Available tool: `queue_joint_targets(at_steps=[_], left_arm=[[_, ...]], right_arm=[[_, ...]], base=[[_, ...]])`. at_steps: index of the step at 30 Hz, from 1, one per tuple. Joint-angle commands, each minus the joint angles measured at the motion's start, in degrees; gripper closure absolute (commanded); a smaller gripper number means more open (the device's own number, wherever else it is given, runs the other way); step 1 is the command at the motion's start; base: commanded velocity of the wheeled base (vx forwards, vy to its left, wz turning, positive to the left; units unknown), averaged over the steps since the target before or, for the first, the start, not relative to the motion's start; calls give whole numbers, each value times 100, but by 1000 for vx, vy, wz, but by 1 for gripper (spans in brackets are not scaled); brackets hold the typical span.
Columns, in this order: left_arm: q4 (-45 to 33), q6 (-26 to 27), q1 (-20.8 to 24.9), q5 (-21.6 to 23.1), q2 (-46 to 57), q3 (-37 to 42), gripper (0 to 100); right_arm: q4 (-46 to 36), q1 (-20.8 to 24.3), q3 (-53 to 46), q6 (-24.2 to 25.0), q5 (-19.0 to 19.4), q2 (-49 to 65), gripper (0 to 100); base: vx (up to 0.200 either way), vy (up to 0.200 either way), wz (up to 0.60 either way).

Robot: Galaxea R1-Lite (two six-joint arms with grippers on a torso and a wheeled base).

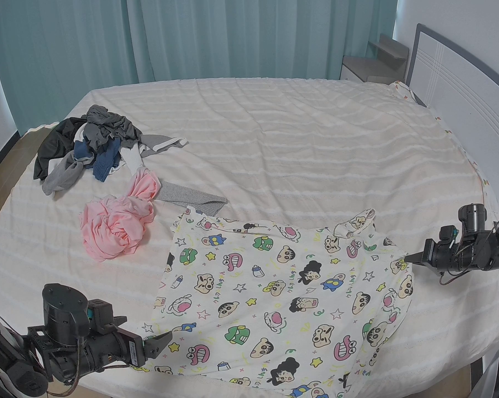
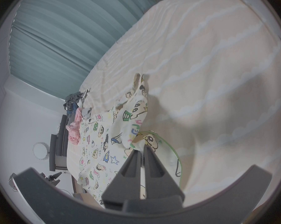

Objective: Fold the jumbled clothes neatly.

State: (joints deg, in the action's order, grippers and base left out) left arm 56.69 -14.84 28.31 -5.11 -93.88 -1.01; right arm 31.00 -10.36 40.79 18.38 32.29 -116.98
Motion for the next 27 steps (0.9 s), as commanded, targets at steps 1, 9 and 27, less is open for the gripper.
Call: queue_joint_targets(at_steps=[1, 9, 27], left_arm=[[9, -2, -1, -25, -78, 92, 0], [9, -2, -1, -34, -25, 92, 0], [9, -2, 8, -34, -25, 101, 0]], right_arm=[[2, -221, -71, -72, -39, 369, 100], [2, -625, -62, -450, -153, 351, 100], [46, -678, -98, -661, -303, 220, 0]], base=[[0, 0, 0], [0, 0, 0], [0, 0, 0]])
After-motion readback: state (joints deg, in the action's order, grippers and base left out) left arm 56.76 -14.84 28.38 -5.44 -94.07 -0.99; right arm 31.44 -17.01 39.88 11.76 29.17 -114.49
